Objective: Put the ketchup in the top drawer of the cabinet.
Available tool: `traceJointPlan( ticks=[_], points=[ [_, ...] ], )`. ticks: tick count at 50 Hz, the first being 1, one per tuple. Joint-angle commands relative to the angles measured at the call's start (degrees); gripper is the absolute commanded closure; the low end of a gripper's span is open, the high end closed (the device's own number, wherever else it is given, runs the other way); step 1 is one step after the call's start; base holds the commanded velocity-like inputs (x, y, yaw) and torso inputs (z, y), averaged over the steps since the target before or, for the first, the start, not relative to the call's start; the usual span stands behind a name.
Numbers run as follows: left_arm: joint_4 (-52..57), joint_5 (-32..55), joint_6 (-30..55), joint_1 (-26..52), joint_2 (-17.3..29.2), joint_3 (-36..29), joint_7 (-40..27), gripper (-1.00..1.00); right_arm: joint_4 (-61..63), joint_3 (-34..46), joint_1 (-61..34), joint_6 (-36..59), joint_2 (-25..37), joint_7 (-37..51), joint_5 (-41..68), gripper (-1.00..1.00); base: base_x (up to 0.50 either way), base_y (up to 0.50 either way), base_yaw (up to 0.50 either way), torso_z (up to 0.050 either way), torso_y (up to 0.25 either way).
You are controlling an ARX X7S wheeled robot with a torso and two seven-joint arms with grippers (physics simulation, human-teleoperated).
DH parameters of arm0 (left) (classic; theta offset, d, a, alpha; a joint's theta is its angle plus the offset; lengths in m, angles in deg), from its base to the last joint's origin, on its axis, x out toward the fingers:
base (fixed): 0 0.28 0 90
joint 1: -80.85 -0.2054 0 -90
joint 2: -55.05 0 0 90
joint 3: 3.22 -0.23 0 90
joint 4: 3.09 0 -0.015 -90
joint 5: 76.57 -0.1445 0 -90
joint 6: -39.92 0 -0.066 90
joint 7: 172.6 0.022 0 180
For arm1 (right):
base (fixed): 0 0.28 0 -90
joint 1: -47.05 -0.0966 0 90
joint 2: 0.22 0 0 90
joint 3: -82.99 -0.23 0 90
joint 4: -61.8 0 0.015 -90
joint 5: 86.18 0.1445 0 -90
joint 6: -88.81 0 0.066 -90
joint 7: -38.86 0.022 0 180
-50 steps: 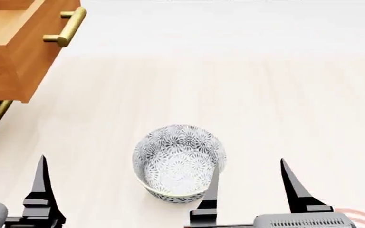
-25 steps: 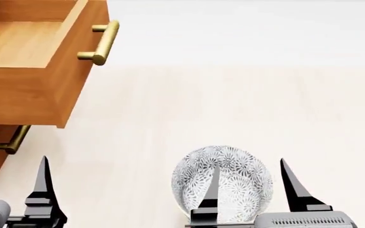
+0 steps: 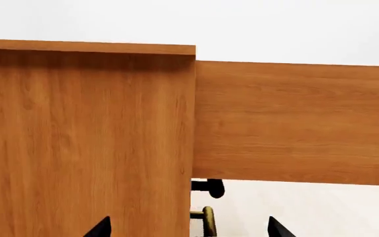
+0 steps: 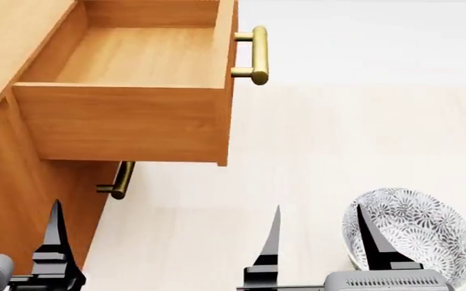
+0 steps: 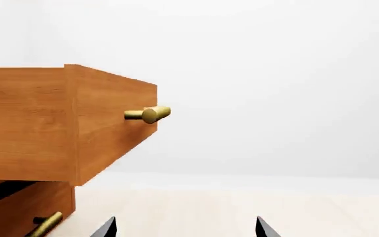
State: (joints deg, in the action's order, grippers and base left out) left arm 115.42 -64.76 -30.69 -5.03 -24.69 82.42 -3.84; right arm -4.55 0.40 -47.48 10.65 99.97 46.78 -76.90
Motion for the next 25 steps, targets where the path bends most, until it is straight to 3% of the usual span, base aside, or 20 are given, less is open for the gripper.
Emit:
traceJointPlan(
  ticks=[1,6,15,25],
  points=[
    [0.0,0.5,-0.2,-0.1,0.4,-0.1,-0.4,-1.00,0.0,0.5,0.1,-0.1,0.4,0.5,0.1,-1.00,0.00,0.50,0.00,0.000,0.000],
    [-0.1,0.9,-0.1,0.0,0.7,-0.3,-0.8,-1.00,-0.1,0.8,-0.2,-0.1,0.6,0.8,0.0,-1.00,0.00,0.50,0.00,0.000,0.000],
    [-0.1,1.4,-0.4,0.0,1.3,-0.7,-1.4,-1.00,0.7,0.6,0.2,-0.8,1.3,0.5,1.0,-1.00,0.00,0.00,0.00,0.000,0.000],
    [-1.2,1.0,-1.2,0.4,1.7,-1.6,-2.3,-1.00,4.4,-4.4,0.4,1.1,6.1,-0.9,5.1,-1.00,0.00,0.00,0.00,0.000,0.000]
  ],
)
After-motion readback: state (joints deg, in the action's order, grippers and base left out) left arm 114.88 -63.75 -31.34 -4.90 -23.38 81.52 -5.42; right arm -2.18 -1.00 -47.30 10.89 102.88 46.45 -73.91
